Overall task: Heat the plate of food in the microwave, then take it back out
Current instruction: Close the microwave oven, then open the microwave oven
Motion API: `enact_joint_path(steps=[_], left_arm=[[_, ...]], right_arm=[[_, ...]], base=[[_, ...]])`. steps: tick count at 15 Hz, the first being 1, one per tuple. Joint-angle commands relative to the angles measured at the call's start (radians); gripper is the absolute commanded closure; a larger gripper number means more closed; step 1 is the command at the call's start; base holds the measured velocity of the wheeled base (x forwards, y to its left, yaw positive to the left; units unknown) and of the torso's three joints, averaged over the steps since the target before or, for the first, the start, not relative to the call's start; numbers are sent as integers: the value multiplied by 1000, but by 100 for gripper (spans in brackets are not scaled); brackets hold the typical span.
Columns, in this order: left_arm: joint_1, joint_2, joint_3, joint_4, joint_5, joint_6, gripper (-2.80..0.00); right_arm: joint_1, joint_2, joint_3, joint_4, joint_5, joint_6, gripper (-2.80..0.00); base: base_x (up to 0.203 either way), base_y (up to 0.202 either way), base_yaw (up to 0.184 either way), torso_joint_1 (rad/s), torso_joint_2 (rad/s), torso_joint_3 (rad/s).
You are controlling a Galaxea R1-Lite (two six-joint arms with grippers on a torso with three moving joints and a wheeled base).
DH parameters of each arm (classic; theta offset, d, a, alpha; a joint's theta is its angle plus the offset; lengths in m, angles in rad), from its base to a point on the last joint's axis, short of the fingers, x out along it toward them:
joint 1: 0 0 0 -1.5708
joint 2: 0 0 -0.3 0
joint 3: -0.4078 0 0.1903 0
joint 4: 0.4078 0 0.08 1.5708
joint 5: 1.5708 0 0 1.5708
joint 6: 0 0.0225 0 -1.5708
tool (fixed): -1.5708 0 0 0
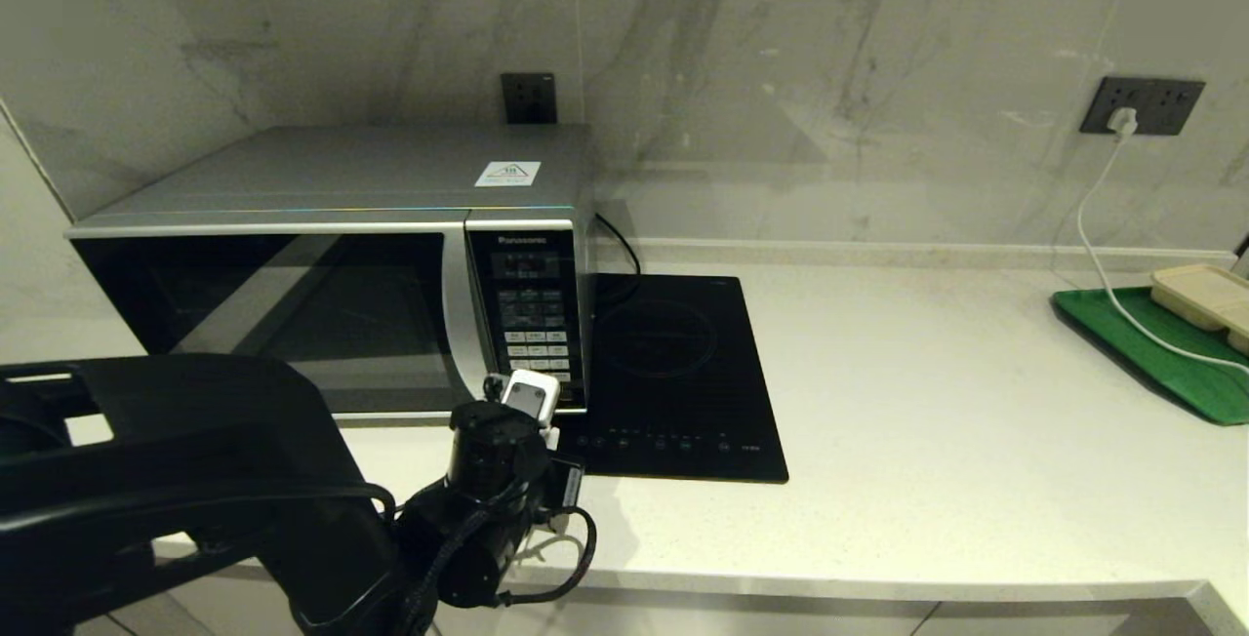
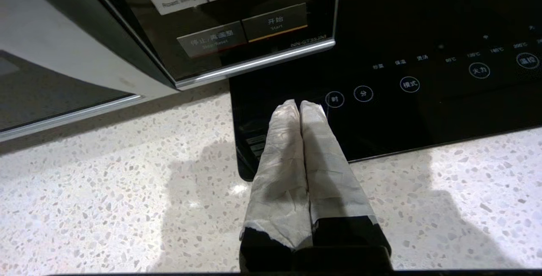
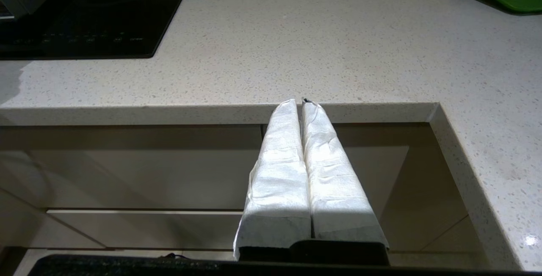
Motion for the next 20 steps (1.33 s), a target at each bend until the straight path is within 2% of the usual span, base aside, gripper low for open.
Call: enact_joint_path(steps=[1,13,20], left_arm=[[3,0,-1,-5,3,-5,0],[43,-4,-9,-18,-2,-19,0],[46,14,-63,-44,-2,-12,0]], right_arm=[[-1,0,0,1,0,1,0],[0,0,0,1,0,1,0],[1,0,0,1,0,1,0]], base=[[0,0,0,0,0,0],[0,0,0,0,0,0],[0,0,0,0,0,0]])
